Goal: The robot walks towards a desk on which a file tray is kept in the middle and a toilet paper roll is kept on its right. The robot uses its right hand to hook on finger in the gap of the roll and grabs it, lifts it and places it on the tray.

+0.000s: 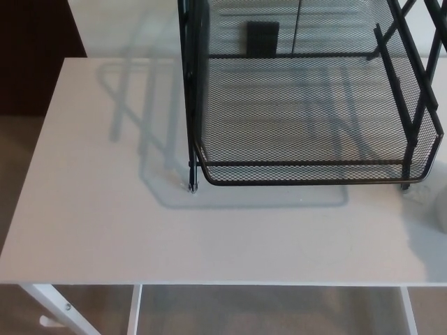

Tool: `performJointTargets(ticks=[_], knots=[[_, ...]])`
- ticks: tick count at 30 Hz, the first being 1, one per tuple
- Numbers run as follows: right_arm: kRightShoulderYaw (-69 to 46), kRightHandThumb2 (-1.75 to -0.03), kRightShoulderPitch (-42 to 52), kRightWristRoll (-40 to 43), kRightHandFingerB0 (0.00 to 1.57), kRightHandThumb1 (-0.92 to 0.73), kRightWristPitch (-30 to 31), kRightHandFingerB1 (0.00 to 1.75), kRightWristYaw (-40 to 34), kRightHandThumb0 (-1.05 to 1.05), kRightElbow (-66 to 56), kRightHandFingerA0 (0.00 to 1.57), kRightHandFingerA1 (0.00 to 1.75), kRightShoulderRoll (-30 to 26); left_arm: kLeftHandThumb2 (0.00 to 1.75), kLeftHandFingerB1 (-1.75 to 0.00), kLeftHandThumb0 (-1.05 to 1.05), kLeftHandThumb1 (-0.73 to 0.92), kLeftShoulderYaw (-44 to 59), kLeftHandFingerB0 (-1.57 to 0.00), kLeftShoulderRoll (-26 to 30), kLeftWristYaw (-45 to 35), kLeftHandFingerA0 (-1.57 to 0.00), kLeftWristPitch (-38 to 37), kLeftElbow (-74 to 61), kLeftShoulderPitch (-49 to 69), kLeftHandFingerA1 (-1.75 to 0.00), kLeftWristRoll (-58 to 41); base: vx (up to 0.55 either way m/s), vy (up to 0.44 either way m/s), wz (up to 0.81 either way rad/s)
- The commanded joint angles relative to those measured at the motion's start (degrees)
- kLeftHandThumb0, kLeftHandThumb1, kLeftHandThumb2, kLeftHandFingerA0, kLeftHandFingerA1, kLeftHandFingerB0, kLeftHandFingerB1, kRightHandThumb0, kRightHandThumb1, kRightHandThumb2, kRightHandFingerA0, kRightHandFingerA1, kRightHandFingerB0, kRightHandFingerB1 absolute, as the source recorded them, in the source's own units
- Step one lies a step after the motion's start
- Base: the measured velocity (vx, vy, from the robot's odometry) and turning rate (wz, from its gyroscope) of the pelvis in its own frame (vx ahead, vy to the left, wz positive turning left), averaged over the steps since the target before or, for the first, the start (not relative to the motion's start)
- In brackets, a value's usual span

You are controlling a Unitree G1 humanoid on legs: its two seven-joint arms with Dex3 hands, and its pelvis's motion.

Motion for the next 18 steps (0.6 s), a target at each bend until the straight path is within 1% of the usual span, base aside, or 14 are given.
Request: performJointTargets(ticks=[1,2,3,4,5,6,7,8,12,13,18], knots=[[0.8,-0.69,-0.9,-1.6,0.11,-0.55,0.8,0.31,0.1,-0.52,0.4,0.05,0.29,-0.8,1.07,-0.65,-0.88,0.68,0.0,-0.2,1.1,0.0,-0.48,-2.6,-1.8,1.0,-0.77,0.3,0.0,0.0,0.0],[0.8,-0.69,-0.9,-1.7,0.11,-0.55,0.8,0.31,0.2,-0.52,0.4,0.05,0.29,-0.7,1.07,-0.65,-0.88,0.68,0.0,-0.2,1.1,0.0,-0.48,-2.5,-1.9,1.1,-0.77,0.3,0.0,0.0,0.0],[0.9,-0.69,-1.0,-1.6,0.12,-0.55,1.1,0.32,0.2,-0.51,0.1,0.05,0.28,-0.5,0.66,-0.68,-0.9,0.91,0.0,-0.18,1.1,-0.1,-0.47,-2.5,-0.4,0.1,-0.8,0.3,0.0,0.0,0.0],[1.2,-0.69,-1.0,-1.8,0.13,-0.55,1.4,0.32,0.0,-0.52,-0.3,0.05,0.28,-0.1,0.67,-0.69,-0.9,0.91,0.1,-0.18,1.1,-0.2,-0.46,-2.0,-0.5,-0.1,-0.81,0.1,0.0,0.0,0.0],[1.7,-0.6,-0.8,-1.9,0.16,-0.58,0.6,0.28,0.2,-0.47,-0.1,0.05,0.27,0.2,0.67,-0.69,-0.9,0.92,-0.4,-0.19,1.3,-0.4,-0.47,-2.7,-0.4,0.1,-0.81,0.7,0.0,0.0,0.0],[1.8,-0.6,-0.7,-1.9,0.16,-0.58,0.5,0.28,0.2,-0.47,-0.1,0.05,0.27,0.2,0.67,-0.69,-0.9,0.92,-0.5,-0.19,1.4,-0.4,-0.47,-2.8,-0.3,0.1,-0.81,0.7,0.0,0.0,0.0],[2.3,-0.7,-0.6,-2.4,0.13,-0.54,-0.5,0.33,-0.2,-0.54,0.6,0.05,0.29,0.4,0.66,-0.69,-0.91,0.92,-0.4,-0.2,1.3,-0.1,-0.49,-3.1,-0.1,0.1,-0.81,0.6,0.0,0.0,0.0],[3.2,-0.69,-0.1,-3.4,0.13,-0.54,0.2,0.33,-0.4,-0.52,0.2,0.05,0.29,0.3,0.66,-0.69,-0.91,0.91,0.1,-0.19,1.0,-0.1,-0.48,-1.9,-3.0,1.5,-0.81,0.1,0.0,0.0,0.0],[3.8,-0.69,0.4,-3.9,0.12,-0.54,-0.3,0.31,-0.6,-0.51,1.2,0.04,0.28,0.3,0.66,-0.69,-0.93,0.9,0.2,-0.19,1.1,-0.4,-0.47,-0.2,-4.7,1.9,-0.81,-0.1,0.0,0.0,0.0],[3.7,-0.69,0.6,-3.9,0.11,-0.55,-0.5,0.31,-0.4,-0.51,1.5,0.03,0.29,0.3,0.66,-0.7,-0.91,0.91,-0.1,-0.2,1.1,-0.3,-0.48,-0.3,-4.2,1.6,-0.82,0.1,0.0,0.0,0.0],[4.0,-0.7,0.9,-4.4,0.12,-0.55,-0.3,0.31,0.0,-0.5,1.9,0.03,0.25,-0.2,0.66,-0.68,-0.91,0.92,-0.1,-0.19,0.9,-0.3,-0.47,-1.4,-4.5,2.0,-0.8,0.2,0.0,0.0,0.0]])
